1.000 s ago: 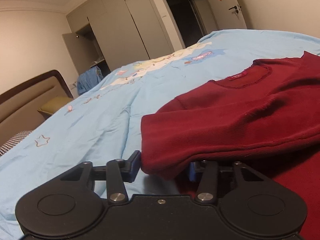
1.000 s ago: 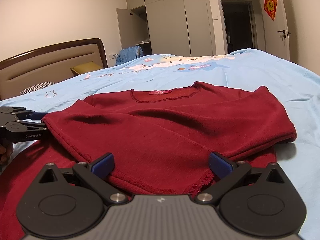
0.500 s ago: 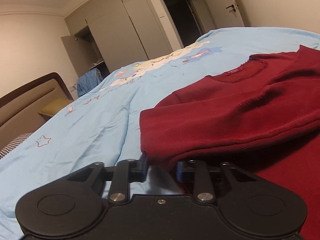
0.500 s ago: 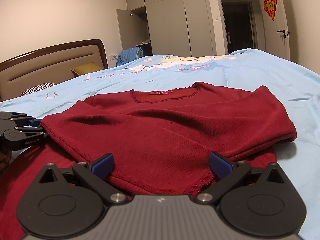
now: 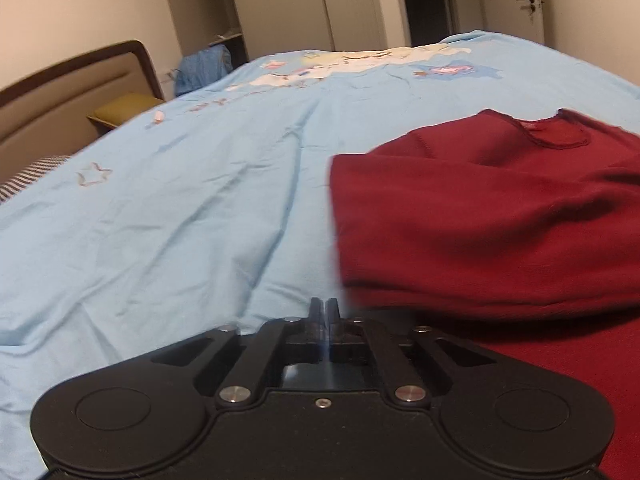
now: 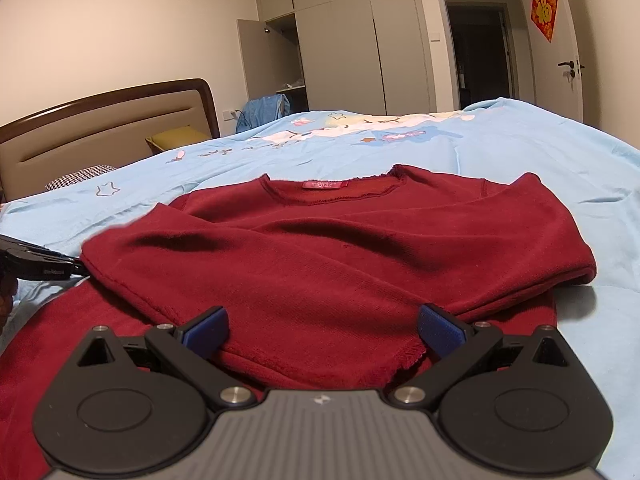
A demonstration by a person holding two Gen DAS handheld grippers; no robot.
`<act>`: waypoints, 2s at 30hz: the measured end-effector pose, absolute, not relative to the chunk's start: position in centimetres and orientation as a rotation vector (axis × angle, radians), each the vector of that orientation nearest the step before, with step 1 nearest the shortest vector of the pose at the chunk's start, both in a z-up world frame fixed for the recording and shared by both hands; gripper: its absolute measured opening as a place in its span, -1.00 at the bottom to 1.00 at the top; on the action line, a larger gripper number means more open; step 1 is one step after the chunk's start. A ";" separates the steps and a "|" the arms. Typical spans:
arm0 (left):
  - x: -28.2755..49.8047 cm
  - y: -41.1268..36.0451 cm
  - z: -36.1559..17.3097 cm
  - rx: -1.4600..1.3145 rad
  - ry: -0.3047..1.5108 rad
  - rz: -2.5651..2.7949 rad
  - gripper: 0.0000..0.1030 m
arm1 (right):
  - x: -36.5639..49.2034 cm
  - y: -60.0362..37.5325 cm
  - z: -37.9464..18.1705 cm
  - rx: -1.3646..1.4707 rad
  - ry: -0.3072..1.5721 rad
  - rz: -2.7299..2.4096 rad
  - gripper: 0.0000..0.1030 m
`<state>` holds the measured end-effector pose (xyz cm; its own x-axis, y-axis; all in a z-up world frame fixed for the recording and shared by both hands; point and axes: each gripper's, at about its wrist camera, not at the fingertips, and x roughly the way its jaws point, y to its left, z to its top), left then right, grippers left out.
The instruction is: Fold small clothes
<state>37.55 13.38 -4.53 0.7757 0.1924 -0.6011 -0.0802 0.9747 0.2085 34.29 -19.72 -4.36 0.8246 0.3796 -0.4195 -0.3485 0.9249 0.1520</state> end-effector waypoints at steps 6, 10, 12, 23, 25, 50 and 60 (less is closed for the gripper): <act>35.9 15.8 -2.8 0.047 0.688 0.048 -0.71 | 34.3 -19.8 -4.5 0.072 0.455 0.389 0.99; 36.7 17.0 -1.3 -0.064 0.671 0.023 -0.32 | 34.2 -19.9 -4.6 0.076 0.452 0.390 0.99; 38.0 17.0 -0.5 -0.098 0.658 0.021 -0.13 | 34.2 -20.0 -4.6 0.081 0.450 0.393 0.99; 50.2 17.1 2.9 -0.279 0.585 -0.170 0.31 | 34.1 -20.6 -4.7 0.114 0.441 0.408 0.99; 51.1 17.2 3.3 -0.294 0.574 -0.172 0.31 | 34.1 -20.6 -4.8 0.118 0.439 0.409 0.99; 54.5 9.8 -0.4 0.101 0.748 -0.333 -0.73 | 34.2 -20.5 -4.8 0.131 0.436 0.414 1.00; 44.4 3.7 -0.9 0.571 0.588 -0.576 -0.43 | 34.2 -20.5 -4.8 0.134 0.435 0.415 0.99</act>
<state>44.37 3.66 -0.94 0.6884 -0.3302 -0.6459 0.6387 0.6979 0.3240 34.17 -20.54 -4.84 0.8248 0.4174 -0.3815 -0.3609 0.9079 0.2130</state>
